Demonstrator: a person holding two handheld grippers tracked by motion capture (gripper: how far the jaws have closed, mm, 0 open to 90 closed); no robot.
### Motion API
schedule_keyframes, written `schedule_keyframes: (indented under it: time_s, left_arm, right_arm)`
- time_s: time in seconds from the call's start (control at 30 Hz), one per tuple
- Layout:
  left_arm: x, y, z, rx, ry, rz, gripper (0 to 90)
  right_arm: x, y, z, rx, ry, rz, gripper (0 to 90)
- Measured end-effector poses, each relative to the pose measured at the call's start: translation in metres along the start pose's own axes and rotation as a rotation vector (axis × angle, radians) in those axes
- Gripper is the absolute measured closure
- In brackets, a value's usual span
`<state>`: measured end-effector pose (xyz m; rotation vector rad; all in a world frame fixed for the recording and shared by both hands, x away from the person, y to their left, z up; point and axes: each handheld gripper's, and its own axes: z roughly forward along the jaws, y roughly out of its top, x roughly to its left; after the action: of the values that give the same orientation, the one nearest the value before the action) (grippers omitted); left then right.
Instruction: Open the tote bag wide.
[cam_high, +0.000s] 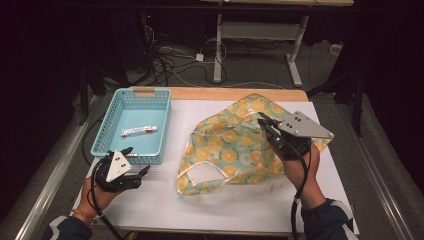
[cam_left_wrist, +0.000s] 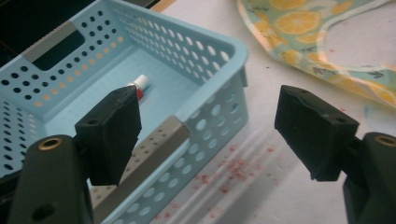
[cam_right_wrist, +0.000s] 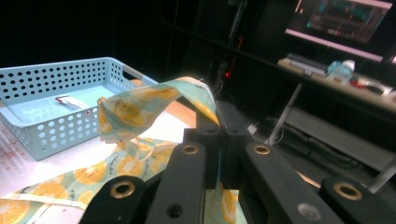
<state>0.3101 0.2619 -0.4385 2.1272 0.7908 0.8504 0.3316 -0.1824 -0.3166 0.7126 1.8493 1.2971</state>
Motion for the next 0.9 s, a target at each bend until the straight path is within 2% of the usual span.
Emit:
schedule_keyframes:
  time_s: [0.13,0.2,0.23,0.3,0.37,0.43,0.53,0.7,0.8,0.9]
  left_arm:
    - [0.011,0.008,-0.001,0.012,0.017,-0.013,22.0]
    - [0.020,0.014,-0.001,0.029,0.025,-0.012,22.0]
    - [0.025,0.017,0.000,0.044,0.017,-0.026,21.9]
    - [0.037,0.022,0.003,0.053,0.024,-0.031,21.9]
    - [0.048,0.027,0.011,0.081,0.013,-0.041,21.9]
    - [0.057,0.031,0.022,0.118,-0.003,-0.027,22.2]
    - [0.069,0.039,0.043,0.203,-0.018,-0.002,21.9]
    - [0.095,0.053,0.079,0.290,-0.095,-0.013,21.8]
    - [0.101,0.056,0.101,0.362,-0.088,0.023,21.8]
    - [0.104,0.054,0.120,0.423,-0.109,0.022,21.8]
  right_arm:
    - [0.008,0.004,-0.011,-0.040,-0.004,-0.016,89.7]
    - [0.011,0.005,-0.013,-0.041,0.002,-0.026,89.7]
    - [0.012,0.006,-0.013,-0.041,0.005,-0.031,89.7]
    - [0.012,0.005,-0.012,-0.036,0.010,-0.024,89.8]
    - [0.012,0.002,-0.010,-0.028,0.014,-0.018,89.8]
    - [0.011,-0.001,-0.006,-0.017,0.022,-0.015,89.8]
    - [0.011,-0.006,-0.002,0.002,0.028,-0.008,89.8]
    - [0.009,-0.007,0.001,0.008,0.028,0.000,89.8]
    - [0.005,-0.009,0.001,0.009,0.025,0.006,89.7]
    - [0.003,-0.011,0.001,0.014,0.026,0.011,89.8]
